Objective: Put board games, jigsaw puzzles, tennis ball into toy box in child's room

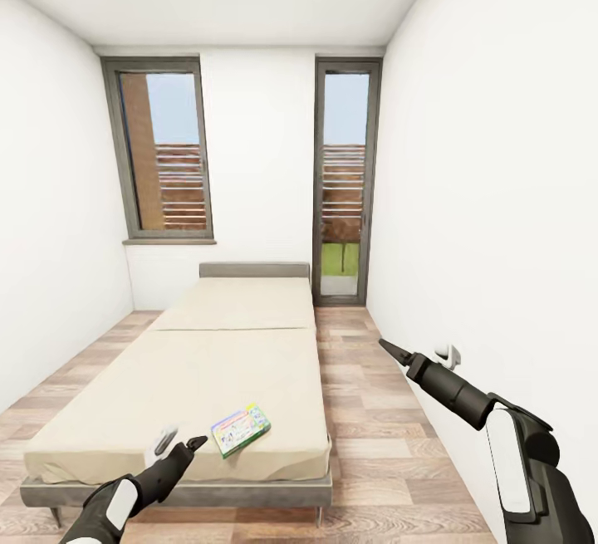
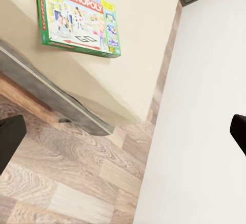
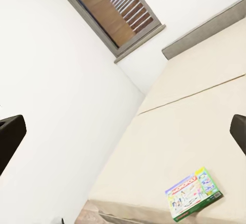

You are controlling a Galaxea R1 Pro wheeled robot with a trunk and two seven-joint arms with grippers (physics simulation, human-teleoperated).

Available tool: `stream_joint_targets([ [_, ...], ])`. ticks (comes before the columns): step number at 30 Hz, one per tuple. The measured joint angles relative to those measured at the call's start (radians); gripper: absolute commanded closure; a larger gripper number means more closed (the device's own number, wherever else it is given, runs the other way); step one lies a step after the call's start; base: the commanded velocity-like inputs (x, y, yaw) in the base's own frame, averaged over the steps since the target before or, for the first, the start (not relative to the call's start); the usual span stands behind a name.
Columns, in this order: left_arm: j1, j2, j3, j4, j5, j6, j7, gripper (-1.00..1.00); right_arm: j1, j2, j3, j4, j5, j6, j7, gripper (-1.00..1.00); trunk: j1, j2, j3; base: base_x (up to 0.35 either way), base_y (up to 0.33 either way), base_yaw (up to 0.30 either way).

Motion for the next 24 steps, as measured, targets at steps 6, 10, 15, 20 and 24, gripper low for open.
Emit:
stream_joint_targets([
  [6,0.000,0.003,0.001,0.000,0.000,0.000,0.000,-1.00,0.000,0.000,-0.001,0.000,0.000,0.000,0.001,-1.00,0.023,-0.042,-0.019,0.000,0.000,0.000],
  [10,0.000,0.005,0.001,0.000,0.000,0.000,-0.001,-1.00,0.000,0.000,-0.001,-0.001,0.000,0.000,0.001,-1.00,0.035,-0.063,-0.028,0.000,0.000,0.000],
  [15,0.000,0.004,0.001,-0.001,0.000,0.009,-0.002,-1.00,0.000,0.000,0.000,0.000,0.000,0.001,-0.001,-1.00,0.035,-0.063,-0.028,0.000,0.000,0.000],
  [20,0.000,0.004,0.001,-0.001,0.000,0.014,-0.003,-1.00,0.000,0.000,-0.001,0.001,0.000,0.000,0.001,-1.00,0.035,-0.063,-0.028,0.004,0.000,0.000],
  [24,0.000,0.003,0.001,-0.001,-0.001,0.016,-0.002,-1.00,0.000,0.000,-0.001,0.003,0.000,0.000,0.000,-1.00,0.034,-0.063,-0.028,0.090,-0.042,0.000],
])
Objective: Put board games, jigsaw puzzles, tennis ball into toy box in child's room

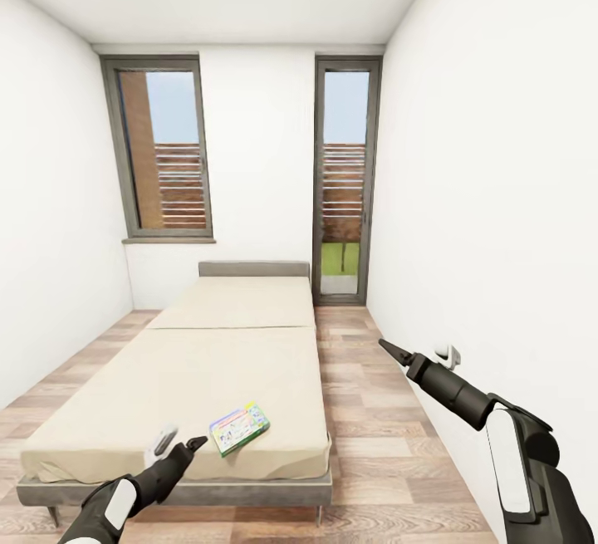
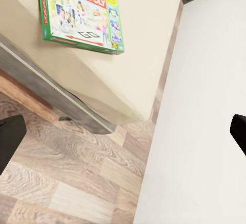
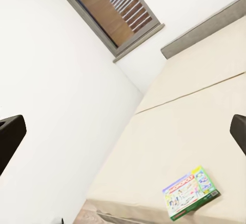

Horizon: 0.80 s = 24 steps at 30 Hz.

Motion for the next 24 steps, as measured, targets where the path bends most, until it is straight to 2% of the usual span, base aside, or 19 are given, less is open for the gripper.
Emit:
stream_joint_targets([
  [8,0.000,0.001,0.000,0.000,0.000,0.006,-0.001,-1.00,0.000,0.001,0.001,0.006,0.000,-0.003,-0.001,-1.00,0.000,0.000,0.000,0.158,-0.094,0.000],
  [20,0.000,0.001,0.000,0.000,0.001,0.008,-0.002,-1.00,0.000,0.001,0.000,0.008,0.000,-0.003,-0.001,-1.00,0.000,0.000,0.000,0.015,-0.009,0.000],
  [24,0.000,0.001,0.000,0.000,0.001,0.008,-0.002,-1.00,0.000,0.001,0.000,0.008,0.000,-0.003,-0.001,-1.00,0.015,-0.028,-0.012,0.000,0.000,0.000],
])
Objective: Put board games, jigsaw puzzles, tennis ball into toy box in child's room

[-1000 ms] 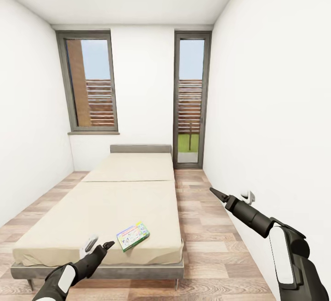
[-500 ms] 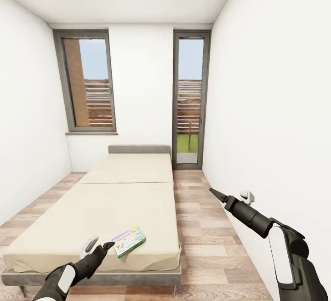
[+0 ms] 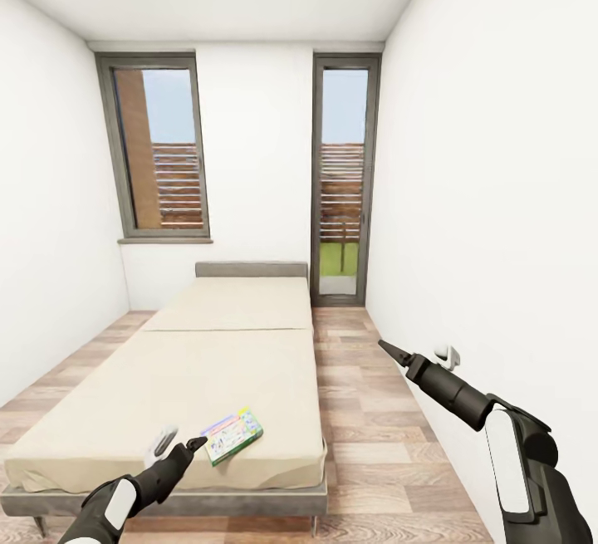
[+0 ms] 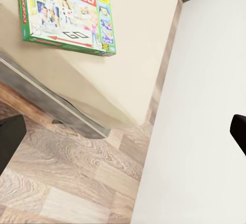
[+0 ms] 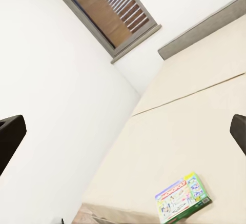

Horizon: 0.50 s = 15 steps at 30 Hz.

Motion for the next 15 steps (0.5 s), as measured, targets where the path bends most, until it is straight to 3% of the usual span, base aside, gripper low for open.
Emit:
stream_joint_targets([
  [15,0.000,0.001,0.000,0.000,0.000,0.000,-0.001,-1.00,0.000,0.000,0.000,0.000,0.000,-0.001,0.000,-1.00,0.058,-0.105,-0.047,0.000,0.000,0.000],
])
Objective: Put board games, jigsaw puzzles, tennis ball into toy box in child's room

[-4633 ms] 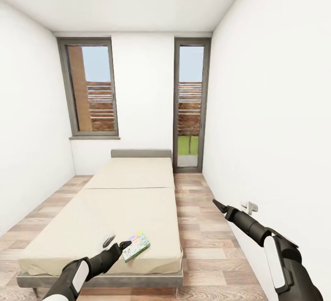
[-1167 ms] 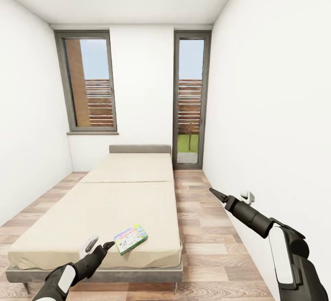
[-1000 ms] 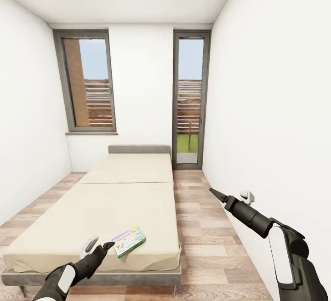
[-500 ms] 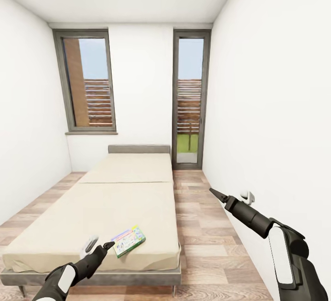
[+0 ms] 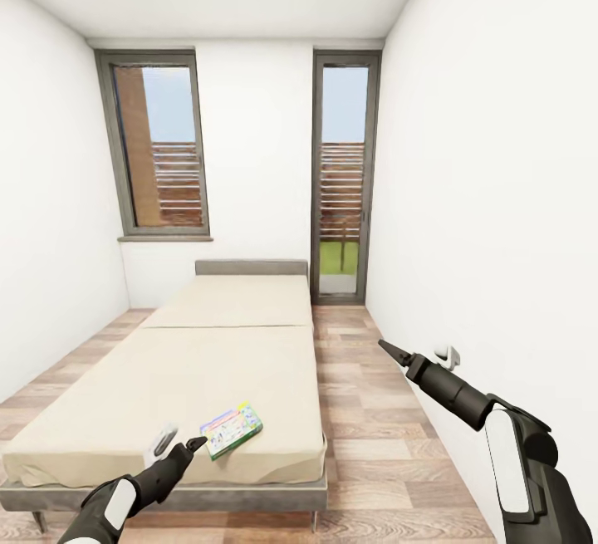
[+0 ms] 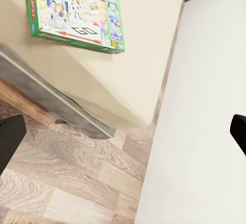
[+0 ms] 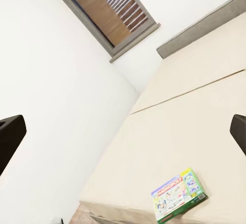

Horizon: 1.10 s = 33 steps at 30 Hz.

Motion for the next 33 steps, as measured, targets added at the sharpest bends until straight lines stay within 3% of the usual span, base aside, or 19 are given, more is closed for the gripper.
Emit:
stream_joint_targets([
  [18,0.000,0.002,0.000,0.000,0.000,-0.001,-0.001,-1.00,0.000,0.000,0.000,0.000,0.000,0.000,0.000,-1.00,0.069,-0.126,-0.056,0.000,0.000,0.000],
  [24,0.000,0.019,0.001,-0.001,0.004,0.008,-0.002,-1.00,0.000,0.000,0.000,0.000,0.000,0.000,0.000,-1.00,0.092,-0.168,-0.075,0.000,0.000,0.000],
  [33,0.000,0.066,-0.001,-0.002,0.106,0.095,-0.004,-1.00,0.000,0.000,0.000,-0.001,-0.001,0.003,0.003,-1.00,0.127,-0.231,-0.103,0.000,0.000,0.000],
])
